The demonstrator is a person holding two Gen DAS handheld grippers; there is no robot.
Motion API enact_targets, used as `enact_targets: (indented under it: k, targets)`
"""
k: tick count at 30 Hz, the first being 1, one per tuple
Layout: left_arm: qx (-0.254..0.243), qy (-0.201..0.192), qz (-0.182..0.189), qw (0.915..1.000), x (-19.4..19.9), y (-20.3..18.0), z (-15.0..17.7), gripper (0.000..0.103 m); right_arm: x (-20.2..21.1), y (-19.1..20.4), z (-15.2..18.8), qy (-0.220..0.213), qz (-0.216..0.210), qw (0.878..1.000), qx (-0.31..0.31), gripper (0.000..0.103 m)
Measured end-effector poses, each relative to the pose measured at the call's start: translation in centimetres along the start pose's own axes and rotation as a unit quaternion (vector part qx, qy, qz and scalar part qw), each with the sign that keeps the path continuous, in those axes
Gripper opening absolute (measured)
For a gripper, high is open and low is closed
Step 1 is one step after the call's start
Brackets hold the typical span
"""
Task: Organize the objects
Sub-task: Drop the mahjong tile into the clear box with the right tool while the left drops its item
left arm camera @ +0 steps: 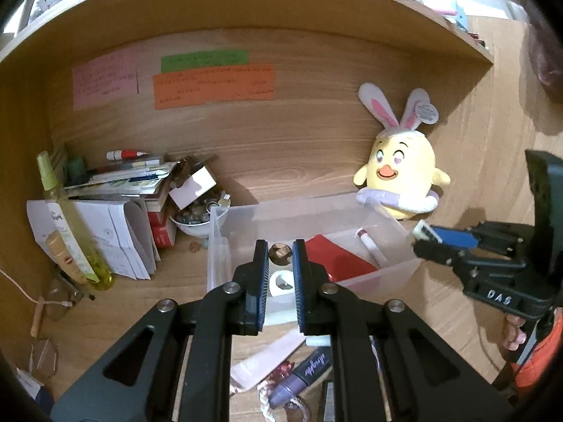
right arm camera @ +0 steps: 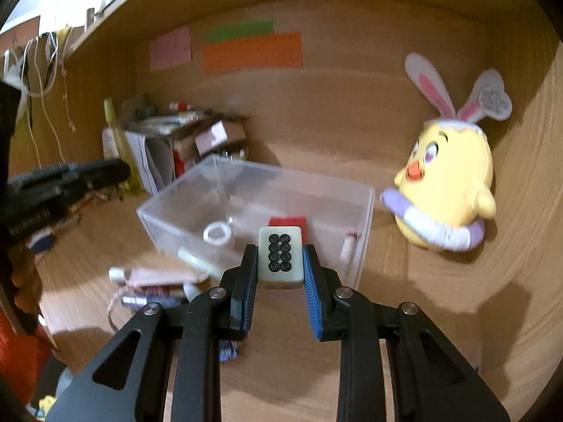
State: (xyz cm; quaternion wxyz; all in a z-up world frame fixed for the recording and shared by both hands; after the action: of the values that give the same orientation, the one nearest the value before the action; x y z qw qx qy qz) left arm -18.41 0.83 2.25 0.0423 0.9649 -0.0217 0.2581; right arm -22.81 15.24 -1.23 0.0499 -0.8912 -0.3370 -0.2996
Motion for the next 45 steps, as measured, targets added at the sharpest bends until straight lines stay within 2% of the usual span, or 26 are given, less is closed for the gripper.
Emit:
enact_targets:
  k: [8,13,23,38,45]
  targets:
    - [0.017,0.016,-0.009,0.9997,-2.5,1.4,-0.3,0.013,-0.9,0.2,-3.9,-0.024,-0.008,1.000,-0.007,0.023]
    - [0.034,0.035,-0.006,0.9988,-4.4,2.4,0.3,0.013,-3.0,0.1,-4.7,-0.016,-0.003,1.000,-0.012,0.023]
    - [0.052,0.075,0.002,0.9958,-7.9,3.1,2.6,0.013,-8.2,-1.0,-2.1,0.048,0.000,0.999,-0.026,0.023]
    - [0.043,0.103,0.021,0.9936,-10.1,1.6,4.1,0.013,-10.9,-1.3,0.0,0.089,0.009,0.996,-0.019,0.023]
    - [0.038,0.103,0.021,0.9937,-10.2,1.4,4.3,0.013,-11.6,-0.6,0.5,0.098,0.010,0.995,-0.012,0.023]
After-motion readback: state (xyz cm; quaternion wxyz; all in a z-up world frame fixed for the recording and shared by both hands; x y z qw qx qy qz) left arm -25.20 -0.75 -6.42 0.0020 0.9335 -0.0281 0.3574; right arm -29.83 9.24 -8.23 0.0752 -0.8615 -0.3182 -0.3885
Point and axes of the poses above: each gripper's, at about its wrist camera, not at the fingertips, and x roughly against the way its jaws point, y to its left, z to its underside, the point moved 10 cm from there along -x, roughly the way its jaws point, and after that the axes turned 6 degrees about -x, right-handed, at the moved point
